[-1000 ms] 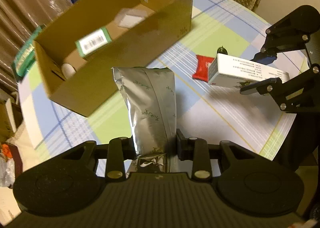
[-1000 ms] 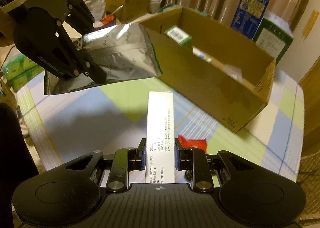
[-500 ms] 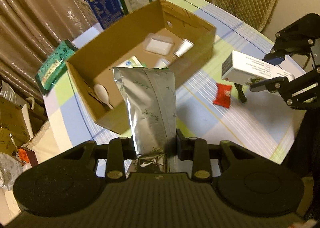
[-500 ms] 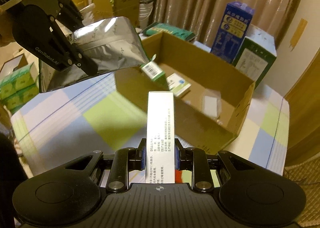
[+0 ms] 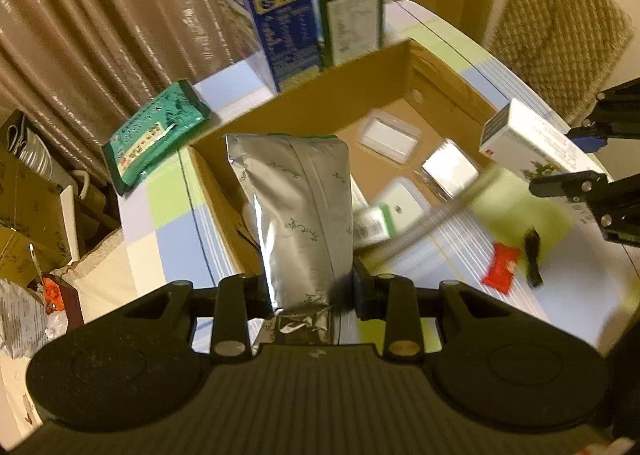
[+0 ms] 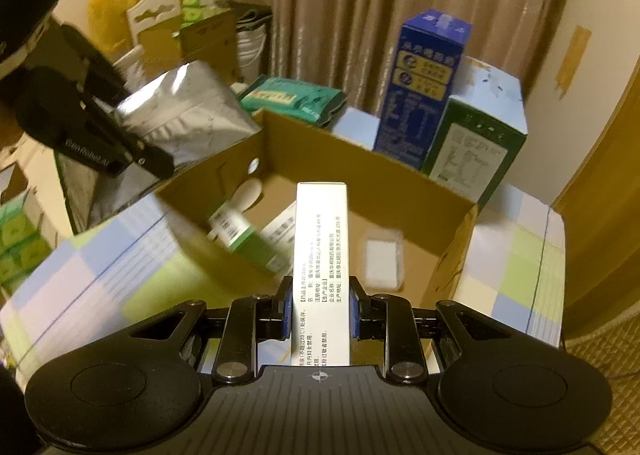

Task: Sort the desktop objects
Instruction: 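Lift the foil bag with the left tool while the right tool carries the white box toward the cardboard box, then lower both held items into the cardboard box and open both tools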

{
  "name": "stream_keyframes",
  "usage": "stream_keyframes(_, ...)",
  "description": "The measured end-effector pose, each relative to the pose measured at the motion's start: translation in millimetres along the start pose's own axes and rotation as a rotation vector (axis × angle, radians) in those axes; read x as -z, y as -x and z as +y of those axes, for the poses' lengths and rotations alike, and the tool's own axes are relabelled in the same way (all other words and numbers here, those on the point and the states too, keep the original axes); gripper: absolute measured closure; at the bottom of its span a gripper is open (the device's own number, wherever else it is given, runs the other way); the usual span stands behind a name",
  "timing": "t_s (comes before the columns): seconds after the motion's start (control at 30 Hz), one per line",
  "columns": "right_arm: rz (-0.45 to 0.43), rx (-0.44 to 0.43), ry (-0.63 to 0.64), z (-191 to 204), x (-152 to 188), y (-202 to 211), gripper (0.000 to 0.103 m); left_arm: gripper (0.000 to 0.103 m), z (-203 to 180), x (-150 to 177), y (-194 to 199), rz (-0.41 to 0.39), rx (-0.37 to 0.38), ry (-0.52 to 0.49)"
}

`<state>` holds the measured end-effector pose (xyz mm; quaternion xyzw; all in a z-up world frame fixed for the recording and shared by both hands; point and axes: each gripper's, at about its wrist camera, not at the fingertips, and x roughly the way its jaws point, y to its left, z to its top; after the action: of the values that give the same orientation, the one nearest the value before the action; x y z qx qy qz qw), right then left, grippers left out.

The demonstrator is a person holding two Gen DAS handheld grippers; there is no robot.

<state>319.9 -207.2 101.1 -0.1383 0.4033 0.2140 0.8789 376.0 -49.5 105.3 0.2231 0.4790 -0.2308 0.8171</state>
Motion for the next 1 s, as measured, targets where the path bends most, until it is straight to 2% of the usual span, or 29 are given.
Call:
stream_keyframes(0.13, -0.018, 0.042, -0.015, -11.4, -12.7, -10.3, 0.08, 0.074, 14.4, -13.2, -11.9, -0.007, -0.007, 0.043)
stream_keyframes(0.73, -0.007, 0.053, -0.115, -52.4, -24.8, -62.4, 0.08, 0.074, 38.1, -50.4, -70.8, -0.05, -0.012, 0.141)
stream_keyframes(1.0, -0.003, 0.045, -0.145, -58.0, -22.2, -72.6, 0.08, 0.074, 41.7, -52.2, -67.8, -0.13, -0.03, 0.174)
